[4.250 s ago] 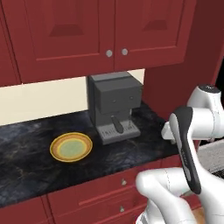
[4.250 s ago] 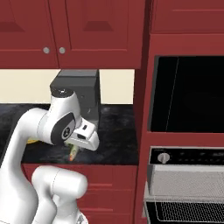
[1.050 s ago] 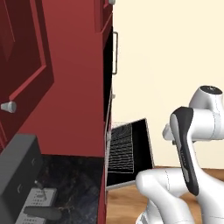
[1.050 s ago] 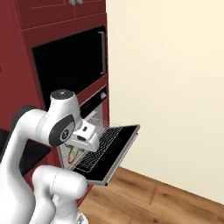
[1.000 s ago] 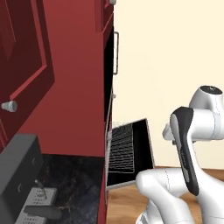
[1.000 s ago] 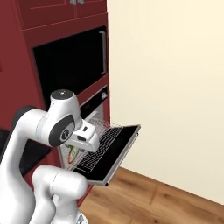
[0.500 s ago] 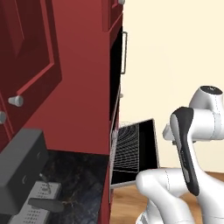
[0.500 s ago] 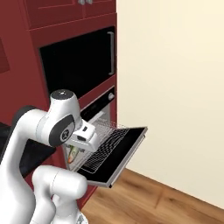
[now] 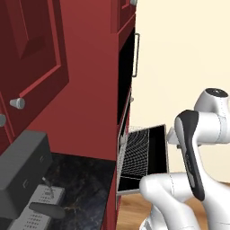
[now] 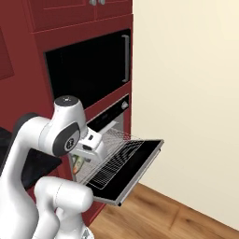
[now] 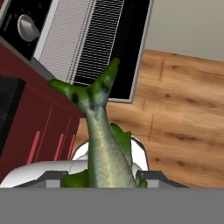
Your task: Place the fish on the bottom rack of the oven, and slide the tray back inside. Close the oven door.
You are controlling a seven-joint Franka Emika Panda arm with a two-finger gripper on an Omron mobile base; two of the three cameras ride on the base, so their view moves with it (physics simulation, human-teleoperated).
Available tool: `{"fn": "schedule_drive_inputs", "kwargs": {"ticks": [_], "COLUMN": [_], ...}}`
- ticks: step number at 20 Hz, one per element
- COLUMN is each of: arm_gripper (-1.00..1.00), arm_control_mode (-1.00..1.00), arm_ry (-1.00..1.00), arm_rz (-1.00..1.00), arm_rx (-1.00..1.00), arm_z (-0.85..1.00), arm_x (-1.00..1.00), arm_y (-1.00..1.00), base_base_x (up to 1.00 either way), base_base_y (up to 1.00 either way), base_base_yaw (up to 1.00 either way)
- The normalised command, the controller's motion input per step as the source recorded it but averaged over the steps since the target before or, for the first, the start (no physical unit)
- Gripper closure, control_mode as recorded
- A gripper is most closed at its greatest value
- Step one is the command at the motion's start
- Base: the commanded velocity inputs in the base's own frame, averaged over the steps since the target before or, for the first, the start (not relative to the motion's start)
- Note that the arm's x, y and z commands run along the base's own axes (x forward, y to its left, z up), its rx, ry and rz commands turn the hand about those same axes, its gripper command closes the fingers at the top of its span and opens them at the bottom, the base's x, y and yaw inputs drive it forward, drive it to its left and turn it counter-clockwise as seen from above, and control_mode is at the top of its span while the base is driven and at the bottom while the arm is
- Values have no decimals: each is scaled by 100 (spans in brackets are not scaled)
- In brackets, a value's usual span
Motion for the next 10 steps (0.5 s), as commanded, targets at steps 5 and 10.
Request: {"fn": "schedule_drive_inputs", "kwargs": {"ticks": [5, 10], "arm_gripper": [100, 100], "arm_control_mode": [-100, -100], "arm_ry": [0, 0], "arm_rz": [1, 0], "arm_rx": [0, 0], "arm_z": [0, -1], "arm_x": [8, 0], "arm_y": [0, -3], "base_base_x": [0, 0], "base_base_y": [0, 0], "base_base_yaw": [0, 0]}}
